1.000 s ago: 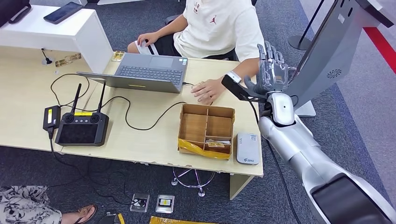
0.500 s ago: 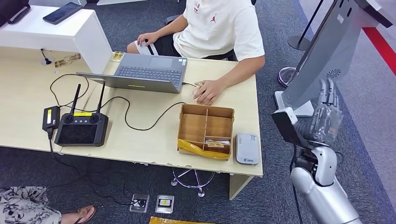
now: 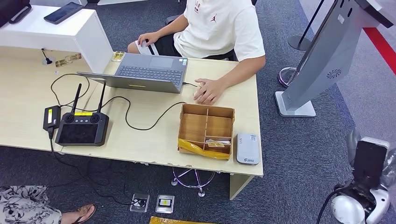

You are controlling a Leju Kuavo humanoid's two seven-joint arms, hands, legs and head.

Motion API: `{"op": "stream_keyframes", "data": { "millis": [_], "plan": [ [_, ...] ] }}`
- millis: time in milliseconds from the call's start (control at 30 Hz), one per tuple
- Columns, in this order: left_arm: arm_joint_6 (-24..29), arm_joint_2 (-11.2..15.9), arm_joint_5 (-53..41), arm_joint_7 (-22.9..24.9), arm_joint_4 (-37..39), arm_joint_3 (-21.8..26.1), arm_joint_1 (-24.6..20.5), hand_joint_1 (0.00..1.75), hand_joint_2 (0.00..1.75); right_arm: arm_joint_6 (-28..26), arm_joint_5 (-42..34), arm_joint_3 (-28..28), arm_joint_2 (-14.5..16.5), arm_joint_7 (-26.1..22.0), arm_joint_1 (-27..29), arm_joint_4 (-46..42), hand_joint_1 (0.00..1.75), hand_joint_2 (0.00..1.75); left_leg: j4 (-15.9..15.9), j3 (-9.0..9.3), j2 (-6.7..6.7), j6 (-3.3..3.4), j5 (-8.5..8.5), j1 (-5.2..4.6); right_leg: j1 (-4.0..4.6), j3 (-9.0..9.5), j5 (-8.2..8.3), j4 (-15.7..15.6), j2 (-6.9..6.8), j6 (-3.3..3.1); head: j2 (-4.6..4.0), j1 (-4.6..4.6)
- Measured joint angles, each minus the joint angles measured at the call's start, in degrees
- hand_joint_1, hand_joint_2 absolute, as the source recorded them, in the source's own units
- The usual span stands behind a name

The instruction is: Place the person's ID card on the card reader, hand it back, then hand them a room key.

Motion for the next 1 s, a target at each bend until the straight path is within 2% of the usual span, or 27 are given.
{"op": "stream_keyframes", "data": {
  "millis": [100,300,433,533,667,800,1000],
  "plan": [
    [0.2,0.0,0.4,0.2,0.0,0.0,0.0,0.0,1.75,0.1,-4.1,-5.3,2.9,-1.0,1.0,2.2,0.0,1.75,0.0,-0.01,0.15,-0.02,-0.04,0.0,0.0,-0.07,-0.01,0.0,0.15,-0.01,0.0,-0.01],
    [0.8,-0.1,1.1,0.2,0.0,0.0,-0.3,0.0,1.75,0.1,-7.1,-10.0,4.5,-3.9,-0.2,12.7,0.0,1.75,0.0,0.05,0.28,-0.03,-0.08,0.0,0.0,-0.06,-0.01,0.0,0.33,-0.01,0.0,0.01],
    [1.0,-0.1,1.5,0.2,0.0,0.0,-0.4,0.0,1.75,0.1,-11.5,-12.6,5.5,-8.7,-2.1,22.3,0.0,1.75,0.0,0.05,0.28,-0.03,-0.08,0.0,0.0,-0.07,-0.01,0.1,0.34,-0.01,0.0,0.0],
    [1.0,-0.2,1.6,0.2,0.0,0.0,-0.4,0.0,1.75,0.1,-15.2,-13.5,6.1,-11.7,-3.5,27.7,0.0,1.75,0.0,0.05,0.29,-0.03,-0.08,0.0,0.0,-0.07,-0.01,0.1,0.35,-0.01,0.0,-0.01],
    [0.9,-0.2,1.5,0.2,0.0,0.0,-0.5,0.0,1.75,0.1,-18.4,-13.6,6.7,-10.1,-4.8,32.1,0.0,1.75,0.0,0.05,0.28,-0.03,-0.07,0.0,0.0,-0.07,-0.01,0.1,0.34,-0.01,0.0,-0.01],
    [0.7,-0.3,1.4,0.2,0.0,0.0,-0.5,0.0,1.75,0.1,-20.2,-13.6,7.2,-11.4,-5.7,34.5,0.0,1.75,0.0,0.05,0.28,-0.03,-0.07,0.0,0.0,-0.07,-0.01,0.1,0.34,-0.01,0.0,0.01],
    [0.7,-0.3,1.1,0.3,0.0,0.0,-0.5,0.0,1.75,0.1,-16.8,-13.6,8.1,-13.1,-6.0,34.3,0.0,1.75,0.0,0.05,0.28,-0.03,-0.07,0.0,0.0,-0.05,-0.01,0.1,0.33,-0.01,0.0,0.0]
  ]
}}
